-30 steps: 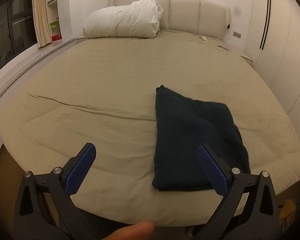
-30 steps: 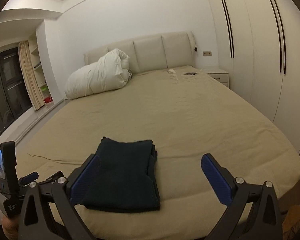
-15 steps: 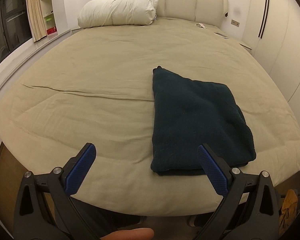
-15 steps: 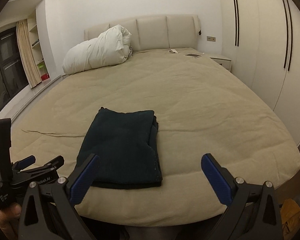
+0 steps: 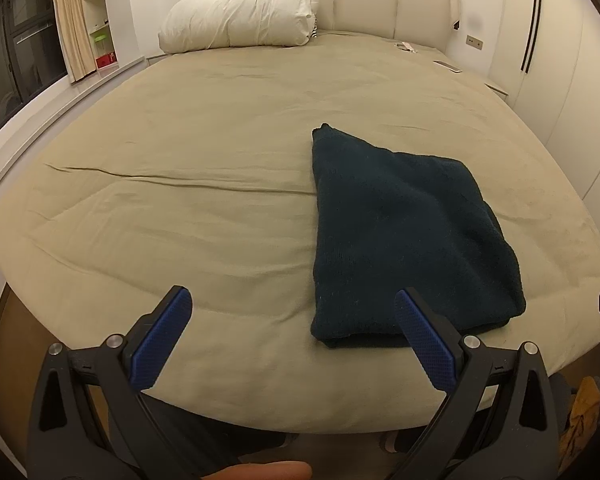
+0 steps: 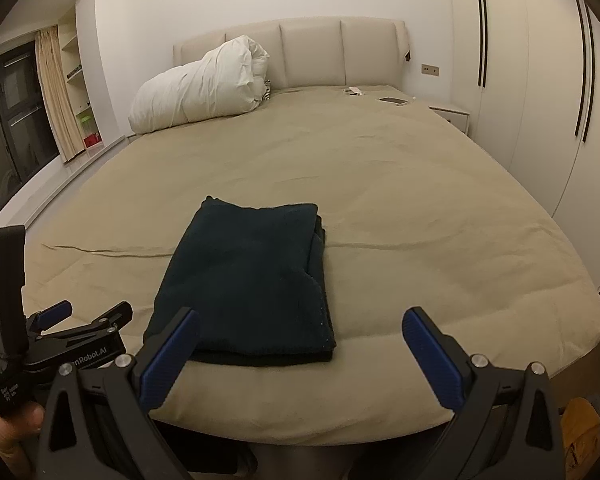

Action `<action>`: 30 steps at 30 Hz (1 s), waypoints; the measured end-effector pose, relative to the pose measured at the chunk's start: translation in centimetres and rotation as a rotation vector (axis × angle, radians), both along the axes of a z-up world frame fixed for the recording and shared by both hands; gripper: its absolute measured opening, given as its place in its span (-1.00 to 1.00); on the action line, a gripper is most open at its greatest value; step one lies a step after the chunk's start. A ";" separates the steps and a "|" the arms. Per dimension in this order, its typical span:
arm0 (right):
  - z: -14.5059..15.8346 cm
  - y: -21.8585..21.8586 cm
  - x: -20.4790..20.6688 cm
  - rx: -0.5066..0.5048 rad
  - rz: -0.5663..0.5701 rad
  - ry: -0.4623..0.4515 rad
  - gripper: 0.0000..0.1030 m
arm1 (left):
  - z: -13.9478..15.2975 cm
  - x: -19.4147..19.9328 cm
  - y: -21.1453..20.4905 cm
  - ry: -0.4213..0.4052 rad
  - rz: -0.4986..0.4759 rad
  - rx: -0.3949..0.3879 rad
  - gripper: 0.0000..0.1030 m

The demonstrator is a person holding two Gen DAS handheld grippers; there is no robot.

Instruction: Fold small clothes

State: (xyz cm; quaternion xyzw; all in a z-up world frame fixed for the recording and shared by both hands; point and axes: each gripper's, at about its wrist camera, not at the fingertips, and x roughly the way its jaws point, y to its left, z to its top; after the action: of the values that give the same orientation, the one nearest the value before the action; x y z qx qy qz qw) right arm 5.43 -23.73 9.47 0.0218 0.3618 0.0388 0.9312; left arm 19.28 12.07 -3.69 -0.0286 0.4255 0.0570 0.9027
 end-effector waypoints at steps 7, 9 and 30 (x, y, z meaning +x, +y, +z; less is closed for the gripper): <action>-0.3 0.0 -0.2 0.004 -0.004 0.007 1.00 | -0.4 0.2 -0.5 0.003 -0.014 0.008 1.00; -0.3 0.0 -0.2 0.008 -0.007 0.009 1.00 | -0.4 0.2 -0.6 0.002 -0.016 0.010 1.00; -0.6 -0.1 -0.4 0.014 -0.011 0.013 1.00 | -0.9 0.6 -1.2 0.013 -0.033 0.021 1.00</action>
State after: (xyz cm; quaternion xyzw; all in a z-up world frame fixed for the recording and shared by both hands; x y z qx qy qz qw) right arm 5.04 -23.82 8.85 0.0303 0.3676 0.0362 0.9288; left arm 19.86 10.88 -4.58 -0.0120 0.4311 0.0469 0.9010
